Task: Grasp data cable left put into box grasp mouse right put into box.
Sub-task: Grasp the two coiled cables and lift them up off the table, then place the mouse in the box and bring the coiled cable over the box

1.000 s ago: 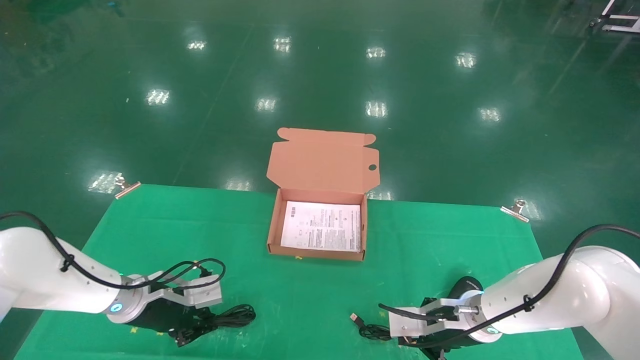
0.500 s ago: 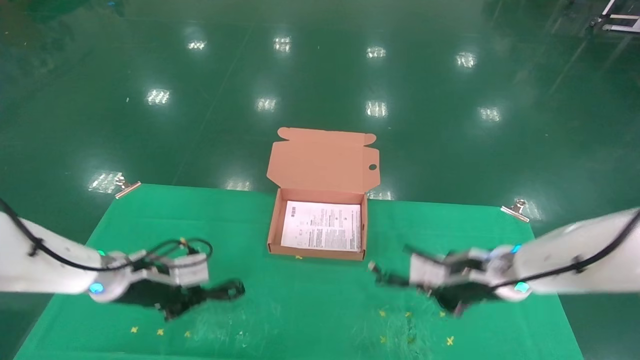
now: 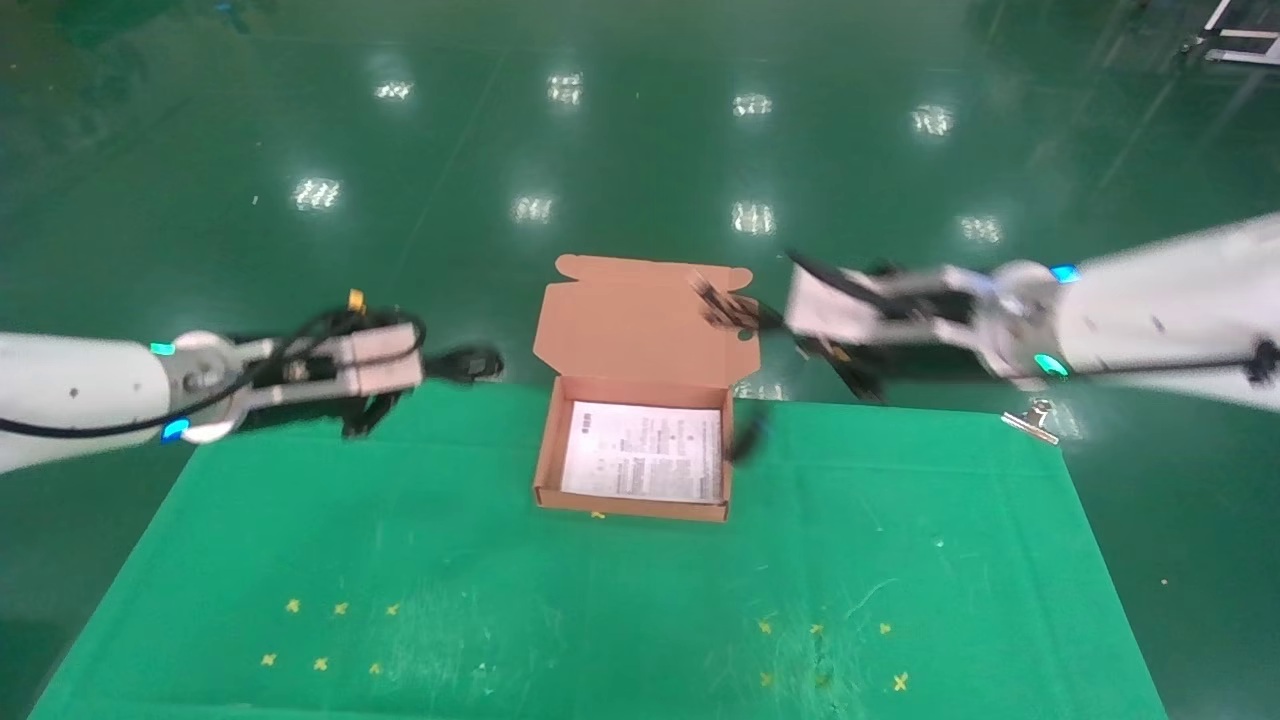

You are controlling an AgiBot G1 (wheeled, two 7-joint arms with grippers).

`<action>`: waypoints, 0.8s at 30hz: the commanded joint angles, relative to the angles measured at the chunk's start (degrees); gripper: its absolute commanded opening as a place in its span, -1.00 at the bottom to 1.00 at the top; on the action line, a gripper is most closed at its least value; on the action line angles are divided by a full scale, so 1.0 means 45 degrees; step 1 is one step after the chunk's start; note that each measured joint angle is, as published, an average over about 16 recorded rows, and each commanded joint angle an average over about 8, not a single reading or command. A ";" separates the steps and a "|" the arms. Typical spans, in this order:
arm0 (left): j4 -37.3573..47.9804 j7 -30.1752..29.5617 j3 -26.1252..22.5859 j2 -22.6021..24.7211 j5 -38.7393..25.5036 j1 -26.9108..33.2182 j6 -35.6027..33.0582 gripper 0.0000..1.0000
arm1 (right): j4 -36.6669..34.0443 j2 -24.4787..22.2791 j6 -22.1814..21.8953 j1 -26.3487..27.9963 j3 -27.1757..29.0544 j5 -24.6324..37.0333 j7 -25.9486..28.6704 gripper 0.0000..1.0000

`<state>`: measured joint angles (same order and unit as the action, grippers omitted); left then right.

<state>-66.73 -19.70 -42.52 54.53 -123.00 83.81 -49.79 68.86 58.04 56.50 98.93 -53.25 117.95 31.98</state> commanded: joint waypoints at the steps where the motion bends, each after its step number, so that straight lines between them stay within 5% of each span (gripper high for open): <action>1: -0.0436 -0.0195 0.0029 0.0096 -0.0458 -0.0015 0.0422 -1.00 | -0.0207 0.0406 -0.0309 0.0280 0.0125 -0.0109 -0.0155 -1.00; 13: -0.0771 -0.0504 0.0199 0.0698 -0.1360 0.0321 0.1385 -1.00 | -0.3051 0.2337 -0.1785 0.1565 0.0549 -0.1199 -0.2491 -1.00; 24: -0.0725 -0.0326 0.0276 0.0911 -0.1631 0.0462 0.2040 -1.00 | -0.4494 0.3006 -0.2065 0.1901 0.0697 -0.1917 -0.3670 -1.00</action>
<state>-69.94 -21.17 -41.33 58.56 -130.30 85.80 -40.78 48.89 71.53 47.21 107.30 -50.18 109.47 15.73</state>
